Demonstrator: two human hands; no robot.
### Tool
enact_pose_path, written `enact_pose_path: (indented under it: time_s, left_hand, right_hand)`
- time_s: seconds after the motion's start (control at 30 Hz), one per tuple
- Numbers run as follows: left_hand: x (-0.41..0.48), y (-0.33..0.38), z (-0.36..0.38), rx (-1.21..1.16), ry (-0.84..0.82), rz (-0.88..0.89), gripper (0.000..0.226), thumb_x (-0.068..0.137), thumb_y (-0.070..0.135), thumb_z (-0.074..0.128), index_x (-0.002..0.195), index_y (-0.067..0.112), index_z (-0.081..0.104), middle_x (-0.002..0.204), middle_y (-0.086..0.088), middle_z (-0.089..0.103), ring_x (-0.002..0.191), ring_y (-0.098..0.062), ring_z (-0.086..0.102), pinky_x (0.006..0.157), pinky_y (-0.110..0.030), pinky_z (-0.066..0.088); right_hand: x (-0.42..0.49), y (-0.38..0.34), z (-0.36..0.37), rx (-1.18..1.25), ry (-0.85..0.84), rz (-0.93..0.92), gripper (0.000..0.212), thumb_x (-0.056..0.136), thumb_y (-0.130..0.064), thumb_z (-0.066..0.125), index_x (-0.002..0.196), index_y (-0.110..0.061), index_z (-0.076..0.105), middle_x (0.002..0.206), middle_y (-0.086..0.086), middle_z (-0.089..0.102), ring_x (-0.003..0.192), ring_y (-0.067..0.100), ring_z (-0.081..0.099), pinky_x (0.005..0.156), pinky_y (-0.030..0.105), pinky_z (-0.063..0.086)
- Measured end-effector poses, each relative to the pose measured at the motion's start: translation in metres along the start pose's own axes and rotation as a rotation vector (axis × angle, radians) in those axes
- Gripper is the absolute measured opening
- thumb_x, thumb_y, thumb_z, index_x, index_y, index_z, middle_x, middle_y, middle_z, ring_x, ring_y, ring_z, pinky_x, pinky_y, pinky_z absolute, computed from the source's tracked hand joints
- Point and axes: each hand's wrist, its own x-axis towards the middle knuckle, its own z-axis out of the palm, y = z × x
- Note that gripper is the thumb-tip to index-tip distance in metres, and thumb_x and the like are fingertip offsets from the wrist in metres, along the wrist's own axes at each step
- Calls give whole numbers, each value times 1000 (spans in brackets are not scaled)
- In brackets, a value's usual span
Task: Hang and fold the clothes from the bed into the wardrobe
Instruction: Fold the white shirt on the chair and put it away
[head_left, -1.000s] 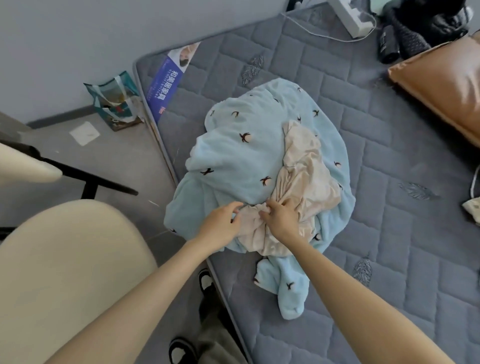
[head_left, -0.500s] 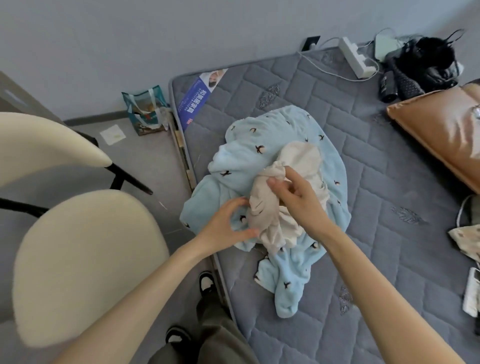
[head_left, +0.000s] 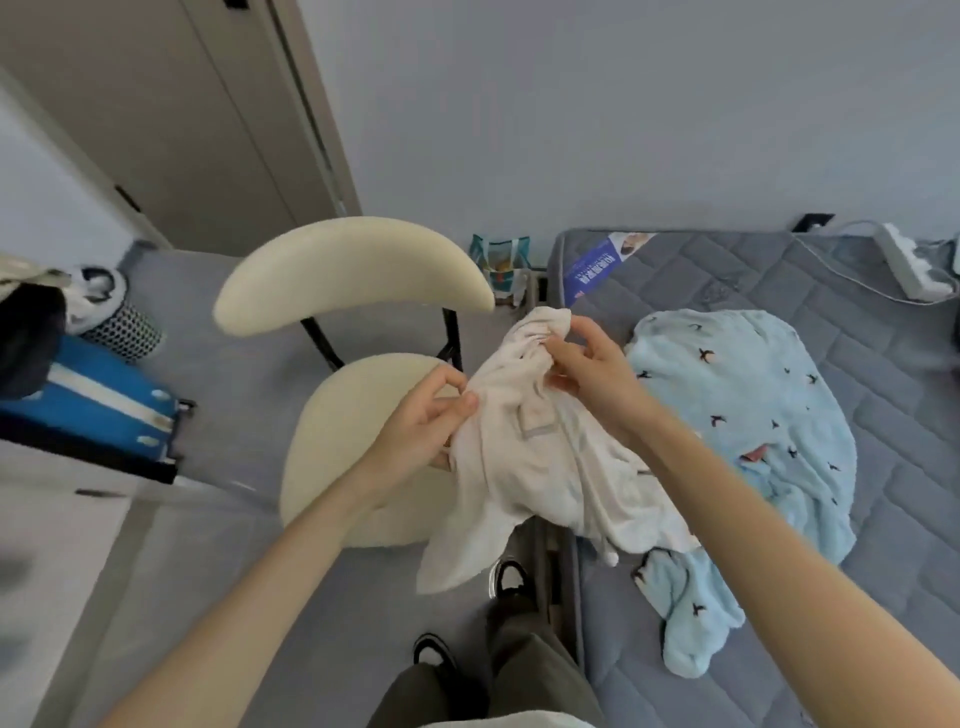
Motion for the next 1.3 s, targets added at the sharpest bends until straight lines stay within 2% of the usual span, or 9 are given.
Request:
enact_pose_path:
  time_s: [0.23, 0.37, 0.6, 0.77, 0.87, 0.93, 1.0, 1.1, 1.3]
  left_hand:
    - [-66, 29, -74, -312, 372, 152, 9, 100, 19, 49, 91, 18, 48, 81, -3, 67, 63, -14, 68, 49, -26, 53]
    - [-96, 40, -92, -407, 486, 213, 10, 100, 14, 46, 90, 16, 45, 85, -7, 57, 64, -15, 67, 55, -28, 56]
    - [-139, 74, -122, -578, 532, 376, 6, 101, 13, 41, 94, 13, 43, 90, -5, 61, 78, -18, 71, 64, -28, 58]
    - [-164, 83, -161, -111, 970, 465, 10, 101, 16, 45, 92, 18, 45, 95, -4, 52, 88, -13, 59, 67, -25, 55]
    - [-175, 70, -186, 336, 1209, 367, 8, 100, 16, 47, 93, 18, 50, 115, 7, 39, 119, -15, 38, 102, -27, 33]
    - [-180, 58, -199, 427, 1199, 300, 11, 102, 21, 42, 97, 14, 50, 121, 8, 45, 126, -13, 38, 106, -31, 24]
    - [-183, 47, -208, 435, 1144, 302, 14, 103, 28, 38, 94, 18, 44, 87, 12, 54, 91, -17, 55, 91, -44, 38]
    - [-183, 35, -213, 521, 1059, 276, 18, 98, 47, 34, 87, 33, 38, 62, 15, 39, 57, -6, 36, 62, -37, 33]
    - [-191, 18, -221, 572, 808, 89, 59, 63, 64, 71, 105, 62, 30, 96, 13, 61, 80, -8, 59, 73, -32, 49]
  right_hand:
    - [-21, -5, 99, -178, -437, 144, 40, 91, -9, 57, 126, -21, 44, 123, 0, 64, 113, 18, 61, 88, 31, 54]
    - [-42, -1, 141, -526, -661, 61, 58, 71, -41, 78, 118, -26, 48, 122, -11, 52, 115, 7, 52, 92, 23, 45]
    - [-61, 2, 215, -784, -566, -303, 35, 92, -39, 60, 98, -5, 63, 94, 5, 67, 84, 21, 61, 71, 27, 47]
    - [-44, -48, 231, -569, -330, -437, 23, 99, -7, 36, 78, -12, 45, 72, -4, 49, 64, 8, 42, 56, 18, 33]
    - [-30, -92, 241, -426, -308, -479, 21, 98, -10, 41, 79, -9, 49, 71, -5, 47, 58, 2, 40, 51, 12, 33]
    - [-26, -116, 249, -392, -403, -472, 20, 95, -15, 50, 79, -3, 54, 68, -4, 46, 61, 6, 40, 51, 16, 32]
    - [-26, -131, 256, -328, -485, -425, 25, 87, -21, 59, 70, -5, 52, 64, 0, 42, 62, 13, 38, 53, 22, 28]
    - [-25, -143, 267, -263, -514, -314, 26, 83, -24, 60, 73, -1, 52, 74, 8, 38, 72, 21, 35, 64, 31, 28]
    - [-17, -149, 262, -125, -559, -16, 20, 91, -26, 58, 96, -9, 68, 90, 6, 66, 88, 24, 62, 76, 33, 47]
